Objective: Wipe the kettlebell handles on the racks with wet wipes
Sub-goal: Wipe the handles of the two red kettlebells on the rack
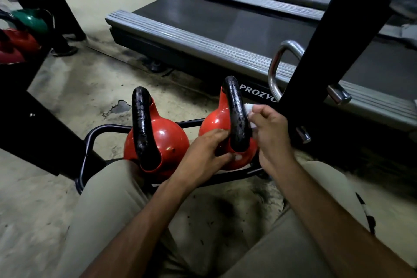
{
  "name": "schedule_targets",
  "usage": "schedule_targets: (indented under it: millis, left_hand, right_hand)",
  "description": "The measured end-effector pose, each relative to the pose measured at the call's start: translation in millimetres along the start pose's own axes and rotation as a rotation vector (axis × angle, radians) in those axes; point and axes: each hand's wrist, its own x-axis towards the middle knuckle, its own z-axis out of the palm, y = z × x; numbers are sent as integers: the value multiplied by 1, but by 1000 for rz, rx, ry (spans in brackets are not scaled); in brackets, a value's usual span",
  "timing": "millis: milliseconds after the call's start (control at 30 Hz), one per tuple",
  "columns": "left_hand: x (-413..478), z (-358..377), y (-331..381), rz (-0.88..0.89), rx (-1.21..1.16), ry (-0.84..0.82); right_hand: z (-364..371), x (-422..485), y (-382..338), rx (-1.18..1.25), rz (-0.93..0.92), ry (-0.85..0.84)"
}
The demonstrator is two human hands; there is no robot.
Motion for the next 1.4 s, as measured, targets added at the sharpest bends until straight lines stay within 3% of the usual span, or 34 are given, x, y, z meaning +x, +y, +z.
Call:
schedule_targets:
  millis: [100, 200, 267, 333, 433, 500, 600, 667, 733, 900, 967, 1033, 1200, 1300, 1400]
  left_hand:
    - [2, -4, 2, -9, -35, -5]
    - [0, -3, 3, -37, -81, 4]
    - [-1, -2, 4, -64, -89, 8]
    - [-1, -2, 4, -77, -75, 7]
    - [-2, -1, 5, -57, -57, 11]
    - [-3, -1, 5, -34, -59, 17]
    - [-3, -1, 4, -34, -69, 29]
    - [-2, -1, 3, -42, -57, 32]
    - [-1, 0, 3, -52, -60, 32]
    - [-2, -1, 4, -46, -34, 26]
    - [-2, -1, 4, -47, -26, 25]
    - [-2, -1, 4, -48, -12, 23]
    - [1, -4, 2, -43, -7, 2]
    - [3, -5, -1, -58, 15, -7]
    - [3, -6, 0, -54, -18, -18]
  right_hand:
    - [-7, 0, 1, -507, -532, -19]
    - [1, 10, -13, -1237, -976, -339]
    - [16, 16, -23, -1647, -1039, -490]
    - [27, 19, -32, -1825, -1008, -590]
    - [16, 12, -41, -1760, -1049, -567]
    - [-3, 3, -36, -1508, -994, -444]
    - [-17, -12, -18, -815, -711, -136]
    - [-15, -13, -6, -614, -529, 21]
    - [-9, -4, -2, -463, -353, 74]
    - [5, 23, -17, 94, 368, -239]
    - [3, 21, -26, 197, 461, -325]
    - [1, 14, -24, 178, 354, -284]
    - [-8, -11, 8, -166, -192, 51]
    - [-15, -21, 9, -412, -504, -11]
    - [-15, -13, -7, -831, -845, -214]
